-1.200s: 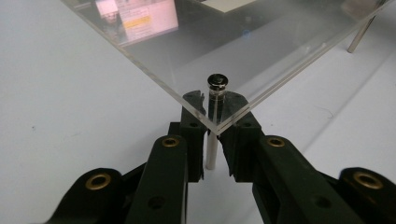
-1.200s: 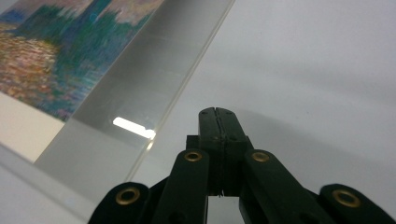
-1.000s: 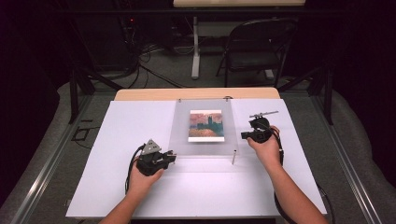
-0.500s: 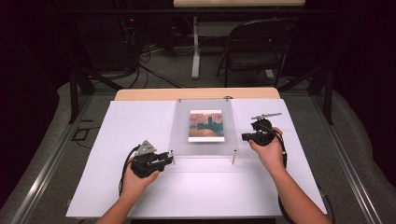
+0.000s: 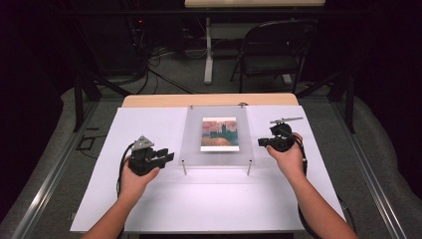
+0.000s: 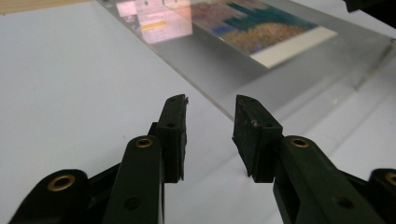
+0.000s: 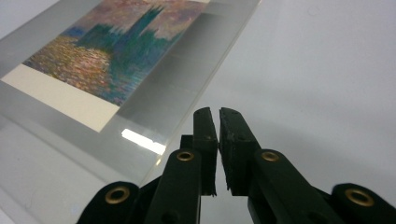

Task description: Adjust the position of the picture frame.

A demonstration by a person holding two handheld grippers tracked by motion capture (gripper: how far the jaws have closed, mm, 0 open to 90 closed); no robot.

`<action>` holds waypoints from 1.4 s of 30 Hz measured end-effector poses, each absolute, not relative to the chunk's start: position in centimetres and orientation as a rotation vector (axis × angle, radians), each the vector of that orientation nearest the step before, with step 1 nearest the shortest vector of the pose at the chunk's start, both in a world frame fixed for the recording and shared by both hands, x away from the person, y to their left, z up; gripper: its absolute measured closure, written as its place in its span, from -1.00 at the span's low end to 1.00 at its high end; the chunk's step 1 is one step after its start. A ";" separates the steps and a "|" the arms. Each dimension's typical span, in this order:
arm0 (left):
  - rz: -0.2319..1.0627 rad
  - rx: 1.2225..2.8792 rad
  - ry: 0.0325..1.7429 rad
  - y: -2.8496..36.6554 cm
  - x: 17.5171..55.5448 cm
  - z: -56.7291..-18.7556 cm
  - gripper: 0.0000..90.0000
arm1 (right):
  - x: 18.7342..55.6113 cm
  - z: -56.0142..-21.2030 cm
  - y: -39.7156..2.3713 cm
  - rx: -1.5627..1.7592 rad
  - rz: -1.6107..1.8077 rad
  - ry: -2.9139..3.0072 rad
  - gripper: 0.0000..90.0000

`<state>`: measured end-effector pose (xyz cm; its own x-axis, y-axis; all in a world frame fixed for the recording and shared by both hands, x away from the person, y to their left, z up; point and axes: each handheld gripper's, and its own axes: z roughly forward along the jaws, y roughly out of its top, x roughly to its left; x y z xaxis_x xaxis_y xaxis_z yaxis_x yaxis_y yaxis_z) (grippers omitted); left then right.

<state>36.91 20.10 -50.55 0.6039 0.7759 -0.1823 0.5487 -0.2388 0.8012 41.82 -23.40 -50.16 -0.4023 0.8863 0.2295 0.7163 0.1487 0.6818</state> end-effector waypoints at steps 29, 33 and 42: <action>0.398 1.901 1.297 17.3 48.1 -48.8 0.20 | 48.1 -50.5 -21.6 1.663 1.150 2.082 0.55; 0.411 1.897 1.338 16.6 48.9 -49.4 0.15 | 48.8 -50.6 -21.2 1.691 1.151 2.079 0.49; 0.387 1.899 1.398 15.1 50.0 -50.0 0.20 | 49.6 -50.4 -20.2 1.729 1.138 2.048 0.47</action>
<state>50.02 15.09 -50.02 0.3620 0.9152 -0.1772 0.6940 -0.1377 0.7067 49.61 -20.24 -50.37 -0.2779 0.9133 0.2978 0.7355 0.0028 0.6775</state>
